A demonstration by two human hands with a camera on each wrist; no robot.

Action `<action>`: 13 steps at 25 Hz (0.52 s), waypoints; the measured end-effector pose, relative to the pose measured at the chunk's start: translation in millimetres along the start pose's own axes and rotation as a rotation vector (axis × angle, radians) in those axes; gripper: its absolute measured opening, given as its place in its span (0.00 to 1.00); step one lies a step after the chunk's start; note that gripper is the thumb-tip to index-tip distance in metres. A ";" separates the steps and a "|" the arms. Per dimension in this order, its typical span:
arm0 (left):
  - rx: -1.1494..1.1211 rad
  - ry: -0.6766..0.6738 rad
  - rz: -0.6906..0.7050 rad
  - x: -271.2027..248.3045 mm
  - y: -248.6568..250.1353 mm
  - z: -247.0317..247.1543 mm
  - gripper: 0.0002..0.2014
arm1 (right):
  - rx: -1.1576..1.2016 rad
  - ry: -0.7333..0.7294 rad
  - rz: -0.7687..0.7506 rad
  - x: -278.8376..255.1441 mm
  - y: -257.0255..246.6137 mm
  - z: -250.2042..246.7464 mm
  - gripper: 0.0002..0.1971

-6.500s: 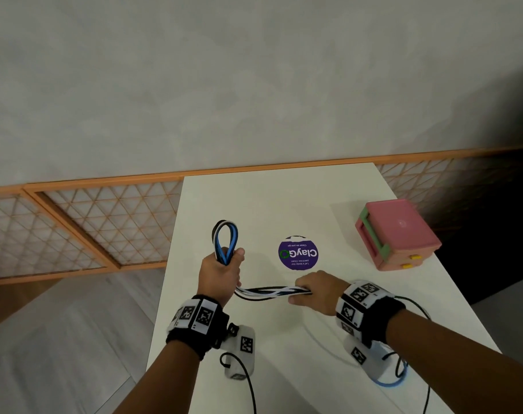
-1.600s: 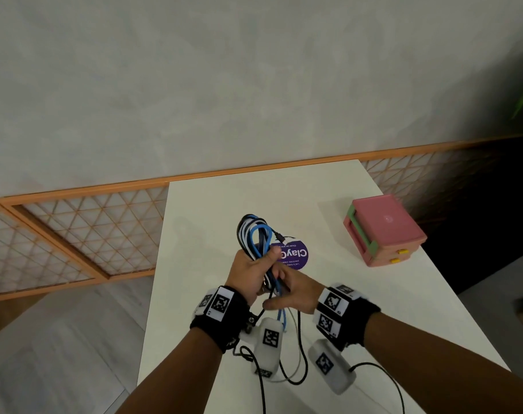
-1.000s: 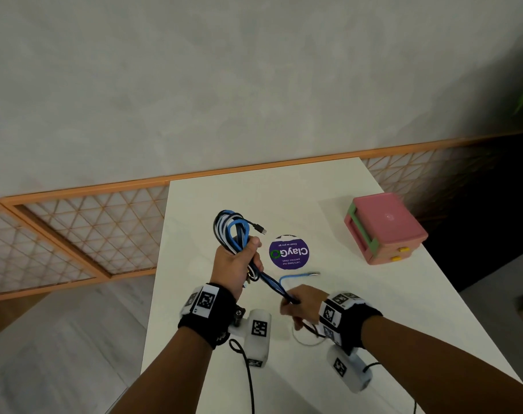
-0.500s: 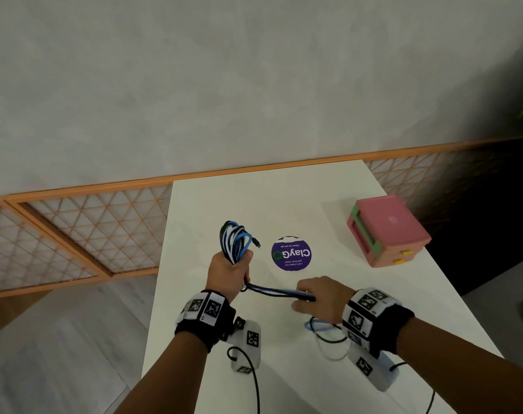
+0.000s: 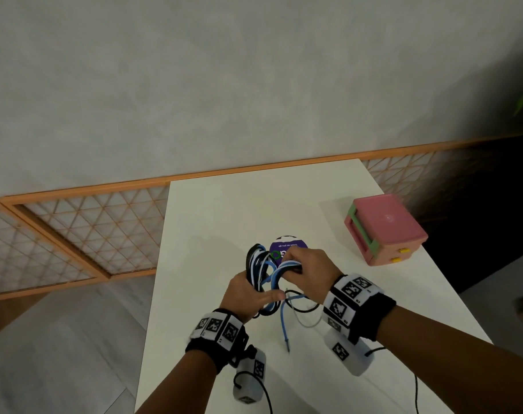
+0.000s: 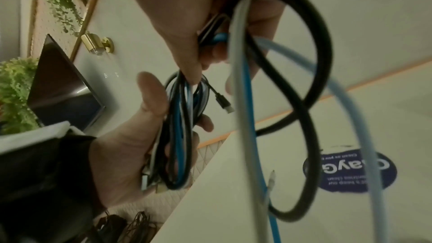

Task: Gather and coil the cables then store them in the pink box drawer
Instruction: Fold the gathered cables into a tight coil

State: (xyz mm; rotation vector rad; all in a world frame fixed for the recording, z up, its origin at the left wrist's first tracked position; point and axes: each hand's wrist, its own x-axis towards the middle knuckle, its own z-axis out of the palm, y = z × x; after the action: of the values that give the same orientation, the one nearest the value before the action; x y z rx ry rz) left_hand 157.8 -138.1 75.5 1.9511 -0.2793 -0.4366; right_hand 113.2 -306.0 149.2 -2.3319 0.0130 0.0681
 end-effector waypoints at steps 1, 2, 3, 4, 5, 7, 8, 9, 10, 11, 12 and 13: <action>0.017 0.011 -0.003 -0.2 -1.7 1.6 0.33 | 0.008 0.002 0.017 -1.0 -0.1 2.9 0.07; 0.025 0.020 -0.014 0.5 -3.4 2.9 0.35 | -0.002 -0.001 0.029 -3.1 -0.6 5.8 0.10; 0.031 0.023 -0.027 1.1 -4.1 3.4 0.38 | -0.021 -0.007 0.039 -5.2 -0.9 8.1 0.11; 0.042 0.025 -0.033 1.9 -3.9 2.7 0.40 | -0.039 -0.017 0.053 -6.7 -1.7 9.9 0.11; 0.052 0.024 -0.041 2.4 -3.9 2.2 0.40 | -0.045 -0.025 0.064 -7.5 -1.7 11.4 0.09; 0.059 0.009 -0.048 3.6 -4.3 2.4 0.42 | -0.054 -0.050 0.060 -7.8 -2.5 10.6 0.07; 0.055 0.000 -0.048 3.8 -5.2 3.6 0.42 | -0.059 -0.065 0.043 -7.1 -2.9 9.3 0.07; 0.045 -0.015 -0.042 3.0 -4.6 4.8 0.41 | -0.060 -0.077 0.019 -6.1 -3.6 8.5 0.07; 0.026 -0.031 -0.038 2.6 -4.0 7.3 0.37 | -0.065 -0.078 -0.001 -5.0 -5.2 8.0 0.07; 0.006 -0.056 -0.032 0.8 -1.6 10.9 0.32 | -0.063 -0.073 -0.009 -4.1 -5.9 8.2 0.07; -0.008 -0.076 -0.020 -1.5 2.4 14.9 0.25 | -0.060 -0.061 -0.004 -3.3 -7.2 8.0 0.07; -0.010 -0.084 -0.015 -4.8 8.2 17.9 0.17 | -0.048 -0.042 0.009 -1.6 -8.2 8.4 0.08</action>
State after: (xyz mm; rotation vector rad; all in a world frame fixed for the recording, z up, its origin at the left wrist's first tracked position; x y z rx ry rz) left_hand 145.9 -154.4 77.3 1.9292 -0.3158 -0.5293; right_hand 111.6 -294.2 149.4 -2.3783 0.0011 0.1239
